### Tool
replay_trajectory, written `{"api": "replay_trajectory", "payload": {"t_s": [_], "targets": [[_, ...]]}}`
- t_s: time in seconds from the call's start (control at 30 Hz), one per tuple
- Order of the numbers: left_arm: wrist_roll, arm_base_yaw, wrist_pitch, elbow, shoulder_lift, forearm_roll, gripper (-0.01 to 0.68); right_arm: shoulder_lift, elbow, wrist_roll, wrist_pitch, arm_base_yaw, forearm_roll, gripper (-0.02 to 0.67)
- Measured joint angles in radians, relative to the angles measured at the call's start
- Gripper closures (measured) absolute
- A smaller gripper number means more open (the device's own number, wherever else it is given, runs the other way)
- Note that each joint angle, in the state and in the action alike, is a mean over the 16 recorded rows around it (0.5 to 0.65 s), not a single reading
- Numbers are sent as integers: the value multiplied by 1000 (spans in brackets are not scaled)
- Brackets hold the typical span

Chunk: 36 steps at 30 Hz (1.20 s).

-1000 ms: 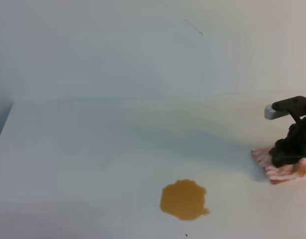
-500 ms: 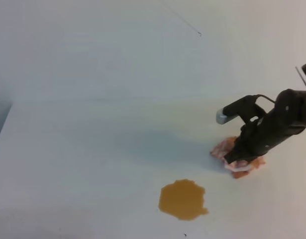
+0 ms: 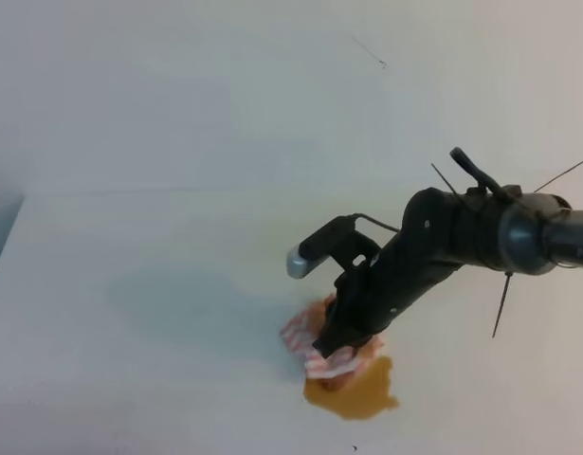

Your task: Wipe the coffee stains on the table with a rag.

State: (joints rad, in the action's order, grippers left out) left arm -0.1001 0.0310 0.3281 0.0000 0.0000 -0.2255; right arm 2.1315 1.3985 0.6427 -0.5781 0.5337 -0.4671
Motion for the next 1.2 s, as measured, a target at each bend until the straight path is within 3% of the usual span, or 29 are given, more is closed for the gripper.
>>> {"api": "replay_trajectory", "payload": {"t_s": [0.3,0.53,0.73,0.97,1.2], "targets": [[0,0,0,0,0,0,674,6,20,108,-150,64,-78,622],[0,0,0,0,0,0,674,2,14,110,-298,86,9,624],[0,0,0,0,0,0,674,-9,-9,-19,-329,78,197,628],[0,0,0,0,0,0,674,-19,-37,-281,-204,21,432,627],[0,0,0,0,0,0,674,-19,-46,-396,-68,-38,478,625]]}}
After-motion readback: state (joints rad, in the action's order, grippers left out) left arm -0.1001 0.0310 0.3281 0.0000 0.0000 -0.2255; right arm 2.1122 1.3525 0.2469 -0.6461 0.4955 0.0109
